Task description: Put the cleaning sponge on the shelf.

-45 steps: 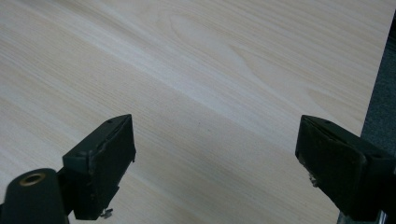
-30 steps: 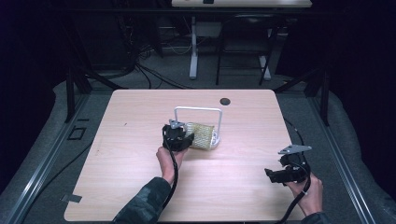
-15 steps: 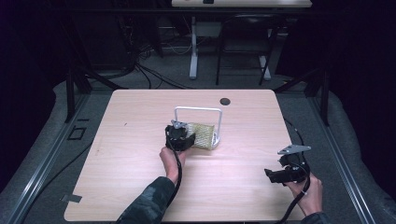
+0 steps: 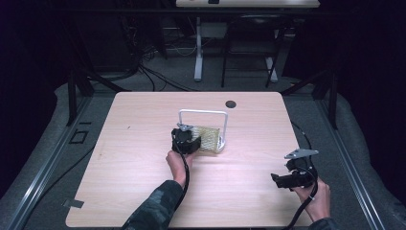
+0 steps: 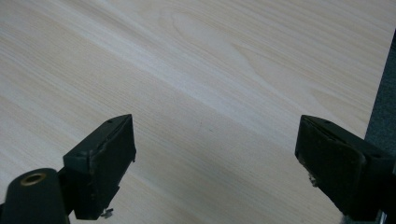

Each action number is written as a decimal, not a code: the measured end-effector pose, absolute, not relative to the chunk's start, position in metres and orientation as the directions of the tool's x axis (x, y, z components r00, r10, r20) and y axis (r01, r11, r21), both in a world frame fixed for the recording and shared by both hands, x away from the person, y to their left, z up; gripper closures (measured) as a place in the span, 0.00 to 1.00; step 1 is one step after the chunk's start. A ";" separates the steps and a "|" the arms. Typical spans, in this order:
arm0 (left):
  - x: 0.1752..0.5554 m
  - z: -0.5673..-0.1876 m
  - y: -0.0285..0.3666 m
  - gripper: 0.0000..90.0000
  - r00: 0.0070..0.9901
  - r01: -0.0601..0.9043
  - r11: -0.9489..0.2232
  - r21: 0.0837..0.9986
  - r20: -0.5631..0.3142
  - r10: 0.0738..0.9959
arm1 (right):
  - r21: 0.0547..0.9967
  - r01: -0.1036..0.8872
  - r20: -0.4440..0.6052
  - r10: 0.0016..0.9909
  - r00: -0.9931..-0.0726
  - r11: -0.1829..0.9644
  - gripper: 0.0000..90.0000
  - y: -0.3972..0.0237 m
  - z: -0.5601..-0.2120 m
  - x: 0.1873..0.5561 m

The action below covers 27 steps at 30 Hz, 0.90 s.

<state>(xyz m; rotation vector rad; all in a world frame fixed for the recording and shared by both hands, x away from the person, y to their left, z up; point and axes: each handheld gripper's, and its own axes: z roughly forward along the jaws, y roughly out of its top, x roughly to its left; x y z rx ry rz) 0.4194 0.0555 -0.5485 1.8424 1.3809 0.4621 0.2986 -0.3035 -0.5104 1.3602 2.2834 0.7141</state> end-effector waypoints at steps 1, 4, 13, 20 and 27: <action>0.420 -0.549 0.055 0.70 0.343 0.646 -0.113 0.755 -0.155 0.926 | 0.602 0.691 -0.071 0.888 -0.454 0.401 0.13 -0.304 -0.510 0.299; 0.421 -0.551 0.055 0.69 0.338 0.652 -0.111 0.750 -0.156 0.928 | 0.604 0.690 -0.070 0.888 -0.454 0.400 0.13 -0.304 -0.511 0.298; 0.422 -0.553 0.055 0.64 0.330 0.660 -0.115 0.743 -0.148 0.932 | 0.603 0.690 -0.070 0.889 -0.453 0.400 0.13 -0.304 -0.510 0.298; 0.422 -0.553 0.052 0.56 0.337 0.655 -0.135 0.744 -0.127 0.933 | 0.604 0.689 -0.075 0.889 -0.453 0.402 0.13 -0.303 -0.510 0.298; 0.419 -0.550 0.046 0.47 0.364 0.653 -0.168 0.739 -0.112 0.925 | 0.608 0.686 -0.073 0.889 -0.452 0.399 0.13 -0.304 -0.510 0.297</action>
